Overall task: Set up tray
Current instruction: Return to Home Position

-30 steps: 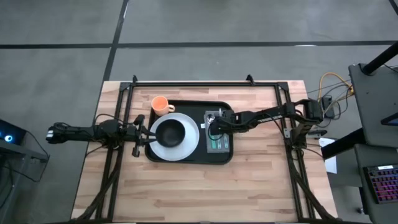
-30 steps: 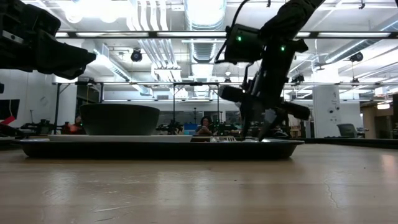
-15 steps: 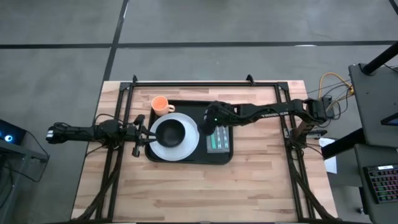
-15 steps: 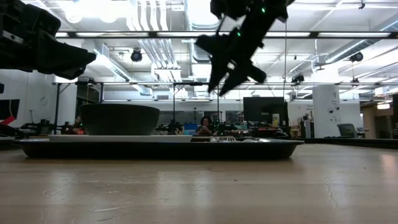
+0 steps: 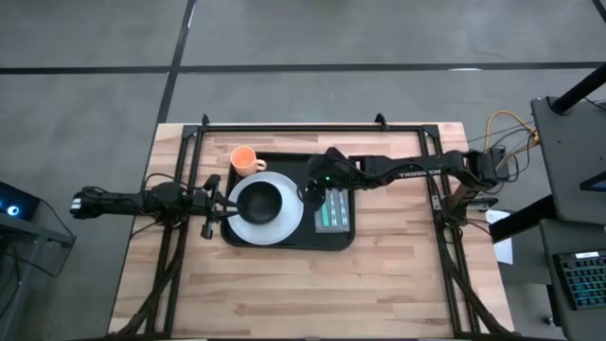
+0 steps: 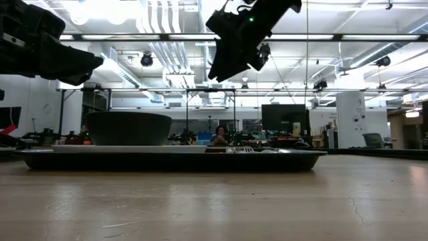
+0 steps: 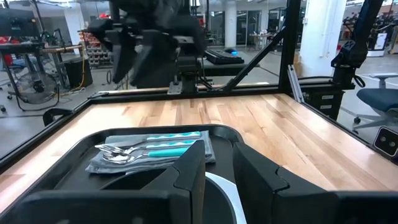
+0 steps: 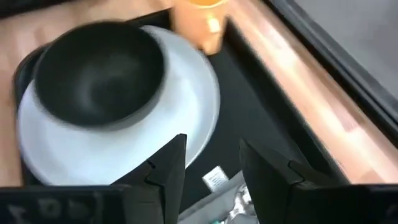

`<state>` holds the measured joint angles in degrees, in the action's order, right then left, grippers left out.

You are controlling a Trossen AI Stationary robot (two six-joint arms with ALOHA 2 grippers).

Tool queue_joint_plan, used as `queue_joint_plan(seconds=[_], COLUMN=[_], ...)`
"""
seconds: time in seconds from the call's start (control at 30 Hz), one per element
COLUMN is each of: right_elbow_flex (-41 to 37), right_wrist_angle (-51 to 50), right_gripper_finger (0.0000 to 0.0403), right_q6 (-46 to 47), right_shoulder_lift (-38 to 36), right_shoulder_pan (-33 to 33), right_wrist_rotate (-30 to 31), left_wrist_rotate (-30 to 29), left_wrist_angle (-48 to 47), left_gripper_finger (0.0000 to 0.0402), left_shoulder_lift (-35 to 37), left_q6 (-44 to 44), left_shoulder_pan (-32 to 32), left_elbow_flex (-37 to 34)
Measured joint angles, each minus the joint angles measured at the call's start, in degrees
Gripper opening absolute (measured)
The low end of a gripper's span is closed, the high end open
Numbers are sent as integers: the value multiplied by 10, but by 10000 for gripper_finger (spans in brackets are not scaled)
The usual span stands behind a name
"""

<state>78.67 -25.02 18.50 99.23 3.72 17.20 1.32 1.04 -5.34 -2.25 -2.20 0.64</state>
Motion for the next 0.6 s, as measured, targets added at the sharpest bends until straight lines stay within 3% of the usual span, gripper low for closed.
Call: queue_joint_plan(seconds=[0.2,0.43,0.6], right_elbow_flex=[-21,-50,-72], right_wrist_angle=[63,168,184], right_gripper_finger=[132,138,141], right_q6=[-91,-163,-178], right_shoulder_lift=[1,1,-1], right_shoulder_pan=[-13,-18,-26], right_wrist_rotate=[-34,-182,-225], left_wrist_rotate=[0,0,0], left_wrist_angle=[0,0,0], left_gripper_finger=[64,64,64], left_shoulder_lift=[0,0,0], left_q6=[0,0,0], left_shoulder_pan=[0,0,0], left_elbow_flex=[0,0,0])
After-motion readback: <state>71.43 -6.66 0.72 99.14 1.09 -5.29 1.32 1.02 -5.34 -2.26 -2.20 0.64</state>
